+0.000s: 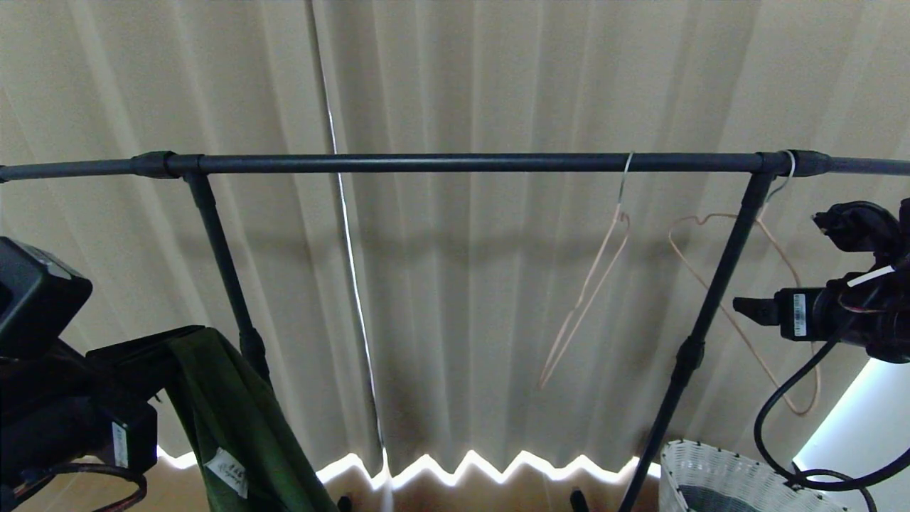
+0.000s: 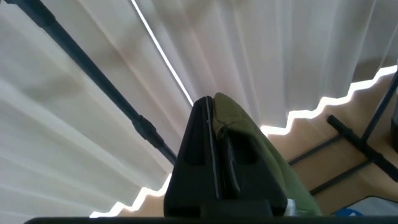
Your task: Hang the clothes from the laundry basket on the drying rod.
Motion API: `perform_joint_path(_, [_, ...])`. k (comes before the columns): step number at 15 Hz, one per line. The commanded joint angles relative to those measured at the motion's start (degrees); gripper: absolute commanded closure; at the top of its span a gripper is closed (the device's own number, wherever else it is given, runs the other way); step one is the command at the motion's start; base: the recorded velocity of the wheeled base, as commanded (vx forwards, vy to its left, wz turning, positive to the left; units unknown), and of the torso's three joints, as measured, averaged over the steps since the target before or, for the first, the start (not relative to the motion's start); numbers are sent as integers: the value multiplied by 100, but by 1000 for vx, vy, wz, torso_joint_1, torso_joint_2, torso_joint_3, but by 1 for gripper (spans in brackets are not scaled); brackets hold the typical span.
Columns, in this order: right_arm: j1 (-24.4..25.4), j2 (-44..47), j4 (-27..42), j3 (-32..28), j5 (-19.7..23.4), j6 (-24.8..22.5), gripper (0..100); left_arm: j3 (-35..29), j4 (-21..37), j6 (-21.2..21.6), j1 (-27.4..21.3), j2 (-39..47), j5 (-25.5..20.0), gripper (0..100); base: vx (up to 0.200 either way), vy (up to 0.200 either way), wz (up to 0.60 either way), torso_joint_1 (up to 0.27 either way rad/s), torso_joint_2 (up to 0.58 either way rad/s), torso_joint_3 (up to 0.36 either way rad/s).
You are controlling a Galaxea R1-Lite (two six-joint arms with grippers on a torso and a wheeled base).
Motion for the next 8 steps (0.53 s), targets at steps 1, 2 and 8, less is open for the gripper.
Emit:
perform_joint_path(1, [25,88,-2,-17,-2,2,0,-26,-8,9,60,139,2,100,0,0,0,0,0,0])
perform_joint_path(2, [51,97,-11,-26,-2,2,0,-35,-8,9,60,156,2,100,0,0,0,0,0,0])
perform_joint_path(8, [60,132,-2,-8,-2,213,100,-61,-8,18,60,156,2,100,0,0,0,0,0,0])
